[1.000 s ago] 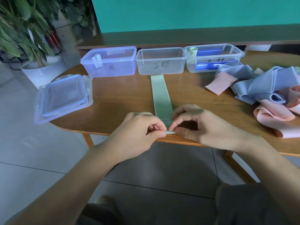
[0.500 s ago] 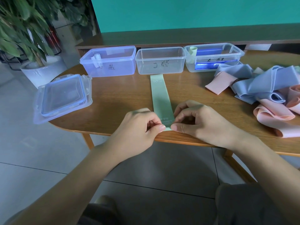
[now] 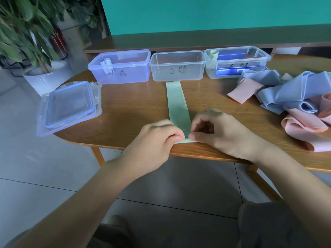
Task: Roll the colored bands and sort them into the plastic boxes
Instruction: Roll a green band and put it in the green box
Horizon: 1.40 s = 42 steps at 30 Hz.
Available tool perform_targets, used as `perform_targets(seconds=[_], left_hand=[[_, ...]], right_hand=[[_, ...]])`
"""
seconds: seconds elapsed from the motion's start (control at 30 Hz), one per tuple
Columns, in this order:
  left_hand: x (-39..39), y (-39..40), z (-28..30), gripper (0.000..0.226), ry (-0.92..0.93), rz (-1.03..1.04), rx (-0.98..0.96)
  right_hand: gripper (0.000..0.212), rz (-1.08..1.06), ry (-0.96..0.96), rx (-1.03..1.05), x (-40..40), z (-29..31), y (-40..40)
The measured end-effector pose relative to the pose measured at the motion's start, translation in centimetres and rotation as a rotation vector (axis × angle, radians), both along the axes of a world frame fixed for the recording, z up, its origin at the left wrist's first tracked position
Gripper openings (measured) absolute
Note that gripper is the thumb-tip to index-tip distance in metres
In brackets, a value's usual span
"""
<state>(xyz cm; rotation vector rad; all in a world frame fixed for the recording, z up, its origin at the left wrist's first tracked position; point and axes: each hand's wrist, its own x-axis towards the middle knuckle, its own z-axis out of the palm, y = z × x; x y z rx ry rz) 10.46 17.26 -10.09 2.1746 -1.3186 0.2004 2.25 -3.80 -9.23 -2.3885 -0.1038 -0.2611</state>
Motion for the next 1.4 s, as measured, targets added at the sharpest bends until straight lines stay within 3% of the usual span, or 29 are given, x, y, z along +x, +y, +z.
perform_targets(seconds=[0.17, 0.4, 0.6, 0.73, 0.87, 1.17, 1.4], left_hand=[[0.1, 0.0, 0.0, 0.011, 0.022, 0.012, 0.025], [-0.3, -0.2, -0.3, 0.015, -0.038, 0.082, -0.008], [-0.2, -0.2, -0.7, 0.013, -0.08, 0.095, -0.089], [-0.3, -0.2, -0.8, 0.026, -0.138, 0.099, -0.052], [-0.3, 0.0, -0.8, 0.024, -0.153, 0.104, -0.043], [0.0, -0.3, -0.6, 0.031, -0.138, 0.125, 0.009], [0.4, -0.6, -1.2, 0.019, -0.138, 0.144, -0.085]], right_hand=[[0.01, 0.162, -0.098, -0.074, -0.3, -0.8, -0.3], [0.019, 0.121, -0.13, -0.088, -0.6, -0.9, -0.6], [0.013, 0.08, -0.205, -0.178, -0.2, -1.4, -0.4], [0.021, 0.087, -0.226, -0.262, -0.2, -1.6, -0.4], [0.03, 0.104, -0.232, -0.316, -0.3, -1.6, -0.3], [0.027, 0.089, -0.37, -0.376, -0.4, -2.1, -0.1], [0.026, 0.084, -0.315, -0.345, -0.2, -1.7, 0.3]])
